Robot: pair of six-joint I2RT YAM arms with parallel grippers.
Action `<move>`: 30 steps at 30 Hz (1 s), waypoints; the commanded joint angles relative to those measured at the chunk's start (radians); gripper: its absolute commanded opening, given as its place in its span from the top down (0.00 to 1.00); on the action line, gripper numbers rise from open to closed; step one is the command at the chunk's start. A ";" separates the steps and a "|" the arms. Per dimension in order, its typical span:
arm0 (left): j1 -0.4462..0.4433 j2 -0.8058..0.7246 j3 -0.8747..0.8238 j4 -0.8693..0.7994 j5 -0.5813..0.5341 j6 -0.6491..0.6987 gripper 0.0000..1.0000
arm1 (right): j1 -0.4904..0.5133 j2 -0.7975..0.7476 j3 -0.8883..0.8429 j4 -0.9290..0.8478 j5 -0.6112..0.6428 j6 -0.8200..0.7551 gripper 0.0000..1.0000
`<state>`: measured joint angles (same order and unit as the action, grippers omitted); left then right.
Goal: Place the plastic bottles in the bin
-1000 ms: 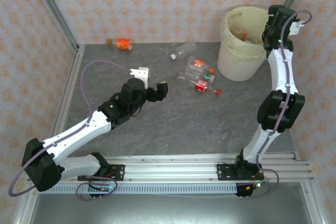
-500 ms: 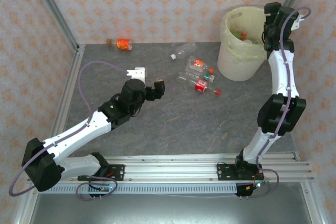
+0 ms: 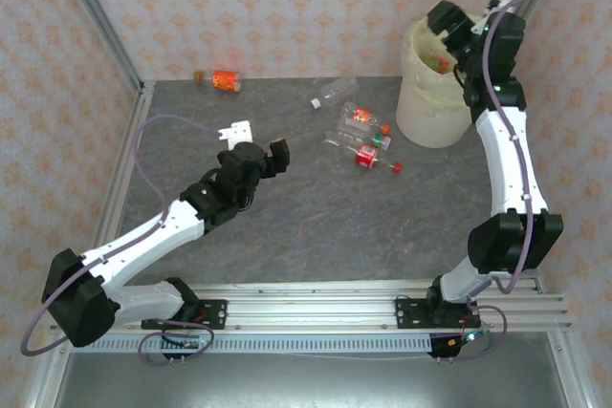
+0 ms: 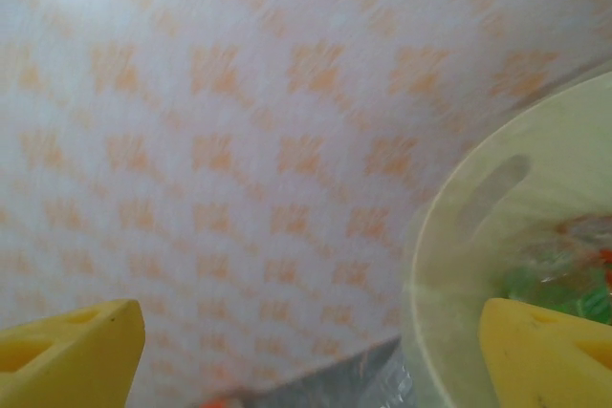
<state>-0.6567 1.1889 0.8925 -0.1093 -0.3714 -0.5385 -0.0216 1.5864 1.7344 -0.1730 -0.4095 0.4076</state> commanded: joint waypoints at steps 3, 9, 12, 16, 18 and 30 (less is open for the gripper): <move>0.022 0.005 -0.028 -0.051 -0.096 -0.117 0.00 | 0.091 -0.001 -0.072 -0.074 -0.233 -0.347 0.09; 0.041 0.000 -0.044 -0.055 -0.093 -0.158 0.00 | 0.244 0.045 -0.098 -0.318 -0.249 -0.712 0.09; 0.048 0.004 -0.042 -0.068 -0.091 -0.166 0.00 | 0.304 0.099 -0.086 -0.448 -0.222 -0.869 0.09; 0.054 0.006 -0.047 -0.075 -0.094 -0.182 0.00 | 0.360 0.186 -0.058 -0.544 -0.127 -0.950 0.09; 0.056 0.005 -0.051 -0.077 -0.094 -0.189 0.00 | 0.383 0.241 -0.027 -0.599 -0.070 -0.987 0.09; 0.068 -0.008 -0.075 -0.098 -0.096 -0.214 0.00 | 0.463 0.488 0.075 -0.672 0.268 -1.087 0.09</move>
<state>-0.5999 1.1923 0.8360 -0.1772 -0.4274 -0.7273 0.4358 2.0583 1.7679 -0.8059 -0.2436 -0.6315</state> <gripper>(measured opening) 0.999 0.910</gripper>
